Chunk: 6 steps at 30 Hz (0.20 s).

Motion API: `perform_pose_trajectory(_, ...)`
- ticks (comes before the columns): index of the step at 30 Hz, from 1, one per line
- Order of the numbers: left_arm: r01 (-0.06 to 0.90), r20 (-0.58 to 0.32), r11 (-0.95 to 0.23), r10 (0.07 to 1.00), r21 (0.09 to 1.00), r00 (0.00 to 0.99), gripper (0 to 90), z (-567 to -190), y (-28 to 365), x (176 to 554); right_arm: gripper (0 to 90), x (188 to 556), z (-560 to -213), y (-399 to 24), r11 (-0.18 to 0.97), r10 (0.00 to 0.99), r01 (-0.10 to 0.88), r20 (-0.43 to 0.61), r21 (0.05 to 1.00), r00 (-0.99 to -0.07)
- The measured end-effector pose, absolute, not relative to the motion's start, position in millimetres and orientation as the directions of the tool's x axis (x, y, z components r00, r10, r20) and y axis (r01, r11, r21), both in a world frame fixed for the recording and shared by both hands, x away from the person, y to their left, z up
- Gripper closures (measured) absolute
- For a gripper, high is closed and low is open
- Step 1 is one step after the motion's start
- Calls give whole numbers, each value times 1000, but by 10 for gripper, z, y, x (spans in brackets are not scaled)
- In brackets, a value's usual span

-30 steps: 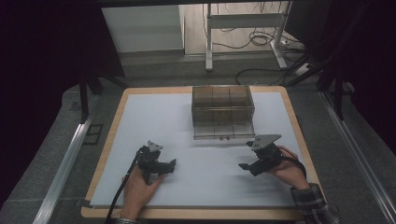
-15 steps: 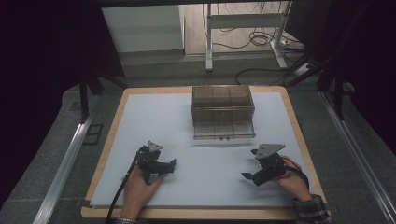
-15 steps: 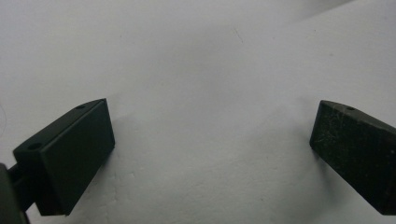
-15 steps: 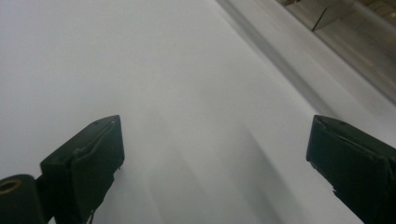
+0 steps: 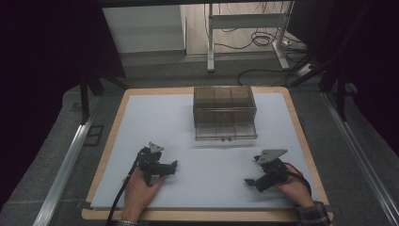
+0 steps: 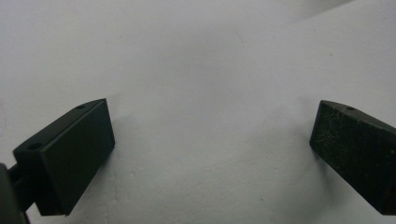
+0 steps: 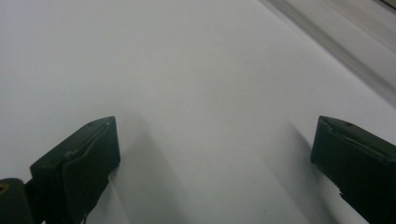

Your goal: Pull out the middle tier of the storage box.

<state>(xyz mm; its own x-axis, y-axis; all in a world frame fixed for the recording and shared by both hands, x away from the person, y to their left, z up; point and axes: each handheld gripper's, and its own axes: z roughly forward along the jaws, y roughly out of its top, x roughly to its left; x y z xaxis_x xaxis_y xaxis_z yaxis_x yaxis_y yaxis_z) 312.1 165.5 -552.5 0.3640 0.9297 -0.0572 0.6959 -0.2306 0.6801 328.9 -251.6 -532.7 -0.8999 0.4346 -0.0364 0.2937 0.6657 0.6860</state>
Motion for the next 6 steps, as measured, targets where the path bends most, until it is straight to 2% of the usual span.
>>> perform_pose_trajectory(6, 695, -57, -231, 930, 681, 364, 0, -5526, 1653, 3120, 5, 3288, -5336, -2515, 669, 432, 292, -37, 684, -901)
